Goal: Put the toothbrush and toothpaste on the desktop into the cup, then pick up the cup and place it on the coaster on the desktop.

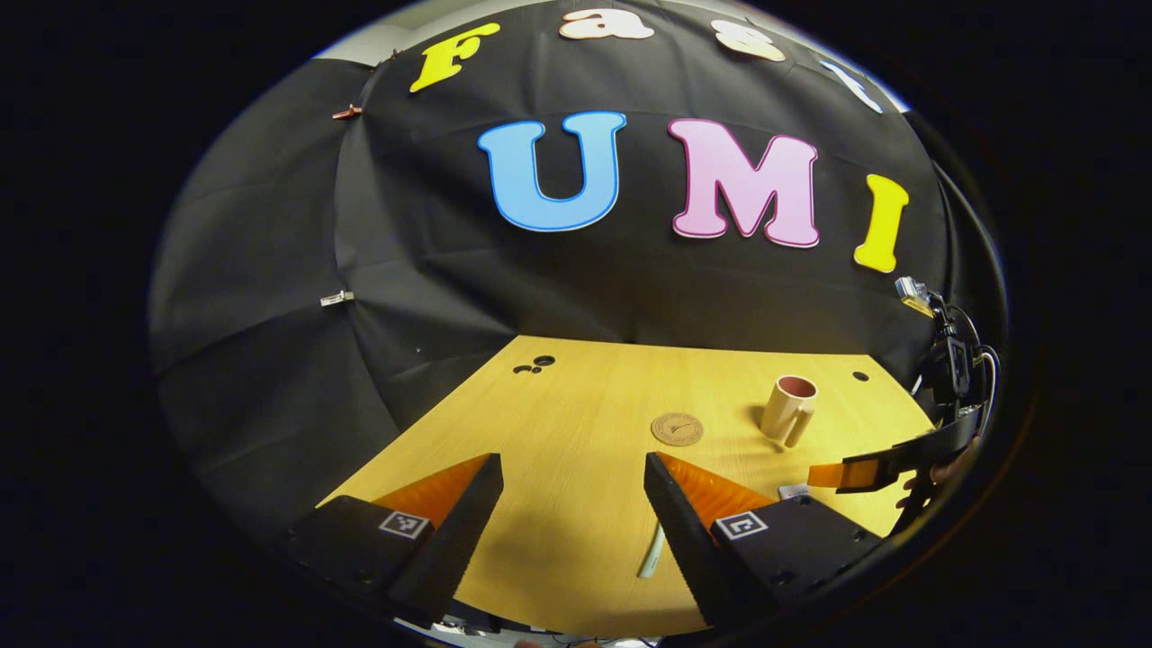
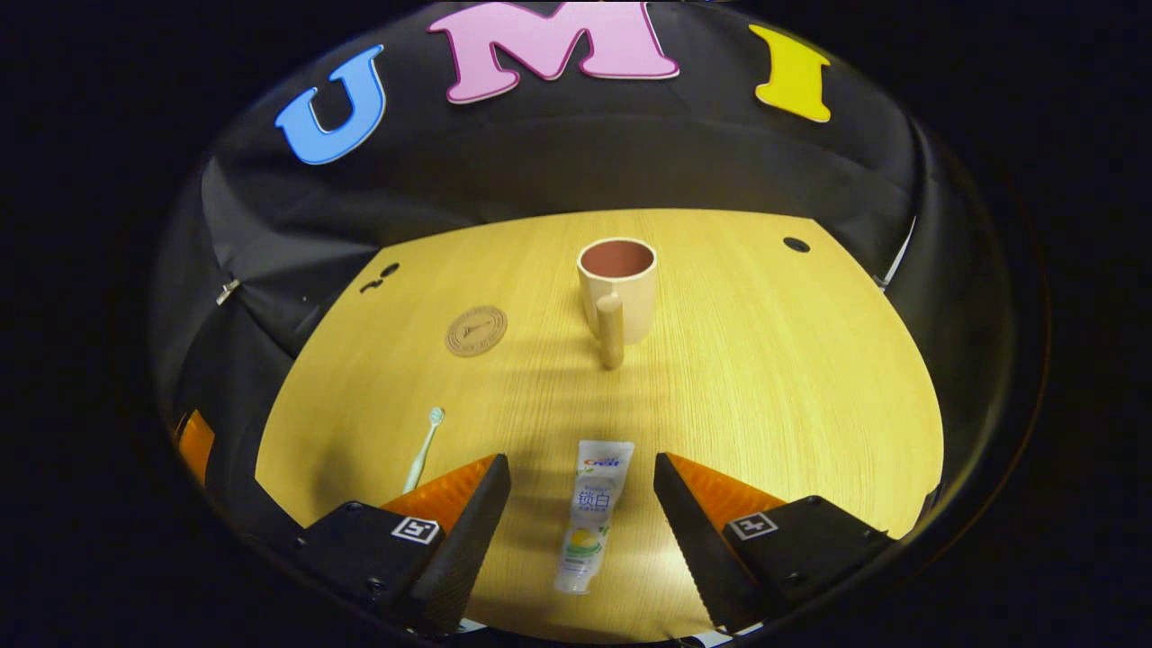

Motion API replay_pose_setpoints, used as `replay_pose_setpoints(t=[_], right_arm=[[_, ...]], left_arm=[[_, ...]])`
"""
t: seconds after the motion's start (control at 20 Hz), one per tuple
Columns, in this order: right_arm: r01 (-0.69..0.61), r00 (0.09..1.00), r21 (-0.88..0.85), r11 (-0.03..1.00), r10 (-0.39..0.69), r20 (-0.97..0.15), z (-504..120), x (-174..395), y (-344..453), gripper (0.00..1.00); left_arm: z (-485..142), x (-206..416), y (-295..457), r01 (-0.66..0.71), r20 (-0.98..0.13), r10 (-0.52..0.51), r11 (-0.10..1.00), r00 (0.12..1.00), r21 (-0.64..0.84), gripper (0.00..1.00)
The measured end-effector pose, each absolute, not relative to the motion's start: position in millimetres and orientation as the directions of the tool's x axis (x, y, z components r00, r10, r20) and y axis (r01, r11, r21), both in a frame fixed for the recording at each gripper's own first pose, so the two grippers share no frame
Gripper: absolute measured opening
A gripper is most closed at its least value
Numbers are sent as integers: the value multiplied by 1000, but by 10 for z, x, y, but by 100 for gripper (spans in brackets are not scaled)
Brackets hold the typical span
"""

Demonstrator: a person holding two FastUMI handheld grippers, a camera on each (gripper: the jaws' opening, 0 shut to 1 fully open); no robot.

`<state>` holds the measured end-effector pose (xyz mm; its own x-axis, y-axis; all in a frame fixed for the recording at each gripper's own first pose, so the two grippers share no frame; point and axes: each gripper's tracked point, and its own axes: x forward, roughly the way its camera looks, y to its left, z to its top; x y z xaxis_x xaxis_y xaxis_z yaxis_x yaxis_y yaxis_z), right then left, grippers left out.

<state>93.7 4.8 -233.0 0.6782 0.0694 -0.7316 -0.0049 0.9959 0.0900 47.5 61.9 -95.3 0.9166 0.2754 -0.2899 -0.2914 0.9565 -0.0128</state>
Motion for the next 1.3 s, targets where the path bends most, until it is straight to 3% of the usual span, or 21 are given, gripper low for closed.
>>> replay_pose_setpoints(t=[0.4, 0.65, 1.3], right_arm=[[-45, 554, 48, 998, 65, -830, -2861, 885, 0, 99], [-25, 506, 39, 999, 46, -861, -3040, 826, -48, 99], [-27, 490, 3, 1000, 16, -871, -3239, 677, 12, 95]], left_arm=[[-1178, 552, 585, -320, -371, 297, 948, 880, 0, 96], [-1258, 545, 609, -320, -401, 301, 947, 865, 20, 100], [-1395, 389, 618, -272, -432, 261, 962, 864, 36, 99]])
